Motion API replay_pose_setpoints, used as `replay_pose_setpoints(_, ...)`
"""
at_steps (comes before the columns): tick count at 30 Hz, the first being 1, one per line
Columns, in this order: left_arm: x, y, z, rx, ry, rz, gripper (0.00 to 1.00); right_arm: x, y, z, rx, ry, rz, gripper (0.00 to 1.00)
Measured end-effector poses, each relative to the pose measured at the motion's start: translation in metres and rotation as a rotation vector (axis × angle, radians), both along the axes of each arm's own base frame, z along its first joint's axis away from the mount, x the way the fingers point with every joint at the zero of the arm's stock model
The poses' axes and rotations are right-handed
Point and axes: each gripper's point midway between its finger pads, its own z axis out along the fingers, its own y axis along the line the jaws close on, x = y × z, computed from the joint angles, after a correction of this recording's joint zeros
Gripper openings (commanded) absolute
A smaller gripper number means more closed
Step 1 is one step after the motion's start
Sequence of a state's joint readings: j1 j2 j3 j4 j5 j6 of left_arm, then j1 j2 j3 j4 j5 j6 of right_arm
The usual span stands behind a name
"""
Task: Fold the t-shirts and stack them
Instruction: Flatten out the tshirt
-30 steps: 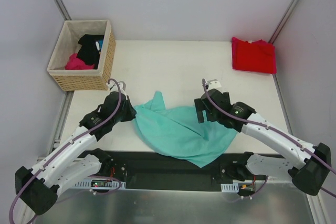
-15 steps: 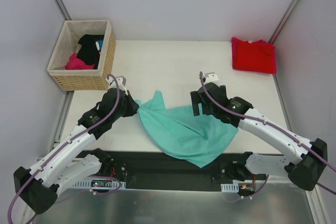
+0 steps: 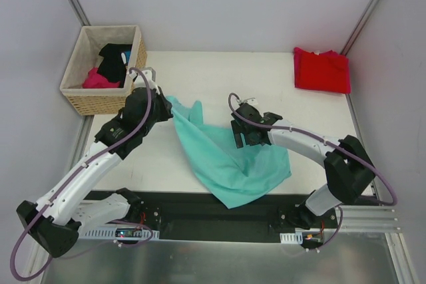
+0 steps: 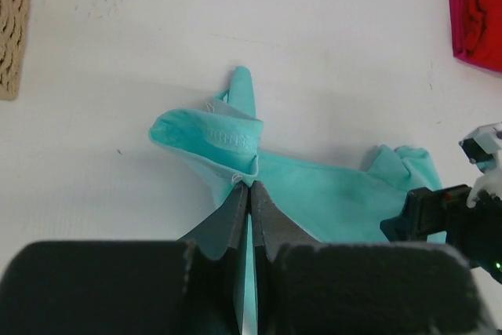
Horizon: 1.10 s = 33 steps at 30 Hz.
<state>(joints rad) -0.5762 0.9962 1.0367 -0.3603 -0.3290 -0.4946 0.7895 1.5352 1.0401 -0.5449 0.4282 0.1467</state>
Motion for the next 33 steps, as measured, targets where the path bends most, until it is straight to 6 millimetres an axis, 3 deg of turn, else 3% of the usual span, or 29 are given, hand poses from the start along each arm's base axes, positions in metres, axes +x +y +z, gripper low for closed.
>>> replay_pose_setpoints(4, -0.019, 0.008, -0.009, -0.030, 0.002, -0.003, 0.00, 0.005, -0.001, -0.015, 0.006, 0.031, -0.026, 0.97)
replay_pose_setpoints(9, -0.056, 0.026, -0.059, -0.041, 0.108, 0.015, 0.00, 0.001, -0.001, -0.021, 0.019, 0.050, -0.022, 0.97)
replay_pose_setpoints(10, -0.065, 0.030, -0.071, -0.042, 0.135, 0.019, 0.21, 0.001, 0.000, -0.021, 0.020, 0.051, -0.021, 0.97)
replay_pose_setpoints(12, -0.079, 0.035, -0.093, -0.052, 0.191, 0.034, 0.45, 0.001, 0.000, -0.021, 0.023, 0.051, -0.019, 0.97)
replay_pose_setpoints(13, -0.086, 0.037, -0.103, -0.062, 0.217, 0.040, 0.97, 0.001, 0.000, -0.021, 0.023, 0.051, -0.019, 0.97)
replay_pose_setpoints(17, -0.121, 0.054, -0.142, -0.069, 0.342, 0.096, 0.99, 0.001, 0.001, -0.020, 0.026, 0.047, -0.019, 0.97)
replay_pose_setpoints(20, -0.128, 0.062, -0.139, -0.060, 0.356, 0.124, 0.99, 0.002, 0.001, -0.016, 0.035, 0.038, -0.019, 0.97)
replay_pose_setpoints(23, -0.112, 0.059, -0.105, -0.038, 0.327, 0.137, 0.99, 0.002, 0.002, -0.013, 0.042, 0.031, -0.018, 0.97)
replay_pose_setpoints(28, -0.040, 0.022, -0.034, -0.011, 0.203, 0.100, 0.99, 0.004, 0.002, -0.004, 0.058, 0.008, -0.027, 0.96)
replay_pose_setpoints(31, 0.004, -0.006, -0.030, 0.018, 0.182, 0.066, 0.99, 0.007, -0.001, 0.009, 0.073, -0.034, -0.044, 0.97)
replay_pose_setpoints(33, 0.031, -0.025, -0.051, 0.049, 0.225, 0.041, 0.99, 0.008, -0.005, 0.025, 0.094, -0.081, -0.058, 0.97)
